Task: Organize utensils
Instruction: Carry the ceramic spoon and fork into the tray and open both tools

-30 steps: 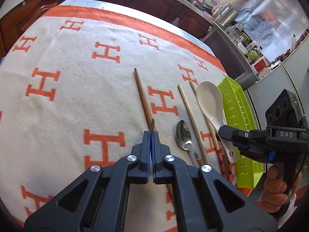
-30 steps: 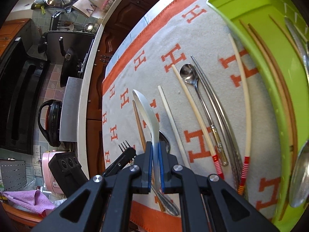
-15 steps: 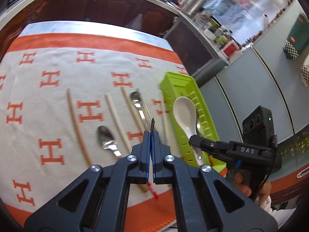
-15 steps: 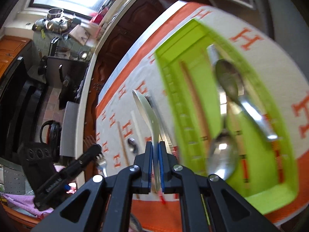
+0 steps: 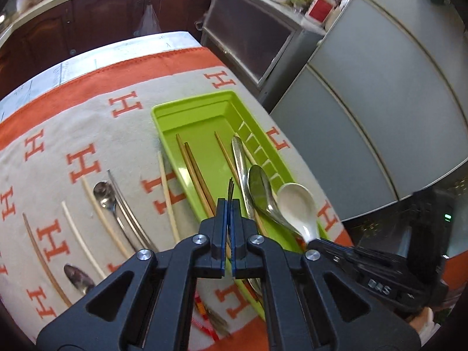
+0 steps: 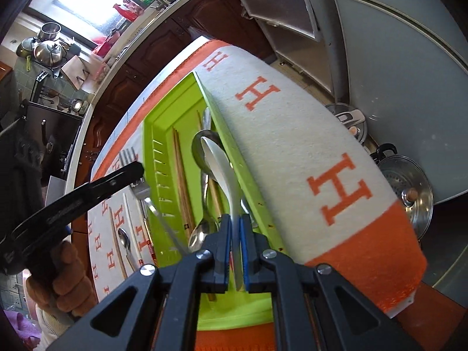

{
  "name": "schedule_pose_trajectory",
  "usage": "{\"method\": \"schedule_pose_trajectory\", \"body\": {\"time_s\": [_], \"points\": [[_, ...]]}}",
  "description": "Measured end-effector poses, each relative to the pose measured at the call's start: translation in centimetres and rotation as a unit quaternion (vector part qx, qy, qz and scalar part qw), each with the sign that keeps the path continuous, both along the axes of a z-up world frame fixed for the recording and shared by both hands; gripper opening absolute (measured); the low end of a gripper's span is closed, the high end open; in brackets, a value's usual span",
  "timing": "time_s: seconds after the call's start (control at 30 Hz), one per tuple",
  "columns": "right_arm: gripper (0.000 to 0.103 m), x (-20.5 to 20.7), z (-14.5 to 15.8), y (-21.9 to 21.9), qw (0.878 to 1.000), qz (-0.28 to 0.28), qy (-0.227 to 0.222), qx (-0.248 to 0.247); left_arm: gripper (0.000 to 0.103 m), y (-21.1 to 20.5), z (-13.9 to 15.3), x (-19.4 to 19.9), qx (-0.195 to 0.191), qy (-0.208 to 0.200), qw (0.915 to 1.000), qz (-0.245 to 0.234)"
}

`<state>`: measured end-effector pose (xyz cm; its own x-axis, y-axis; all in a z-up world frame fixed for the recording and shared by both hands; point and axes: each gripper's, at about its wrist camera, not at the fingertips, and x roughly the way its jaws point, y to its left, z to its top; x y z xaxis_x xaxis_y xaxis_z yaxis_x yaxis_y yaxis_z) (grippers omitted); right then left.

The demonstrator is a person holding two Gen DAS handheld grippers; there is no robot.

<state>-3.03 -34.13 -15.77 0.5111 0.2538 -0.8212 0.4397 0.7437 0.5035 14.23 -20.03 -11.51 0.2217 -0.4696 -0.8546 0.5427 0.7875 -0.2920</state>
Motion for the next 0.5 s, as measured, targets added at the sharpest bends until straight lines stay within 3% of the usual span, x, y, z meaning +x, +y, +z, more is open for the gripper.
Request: {"method": "schedule_pose_trajectory", "body": {"time_s": [0.27,0.5], "points": [[0.007,0.4,0.1,0.2,1.0,0.009,-0.003,-0.01,0.0,-2.2,-2.9,0.8,0.04,0.011,0.9991,-0.005],[0.009,0.7,0.2,0.5,1.0,0.015,-0.007,-0.019,0.0,-0.7,-2.2,0.3,0.033,0.025,0.9991,0.001]]}}
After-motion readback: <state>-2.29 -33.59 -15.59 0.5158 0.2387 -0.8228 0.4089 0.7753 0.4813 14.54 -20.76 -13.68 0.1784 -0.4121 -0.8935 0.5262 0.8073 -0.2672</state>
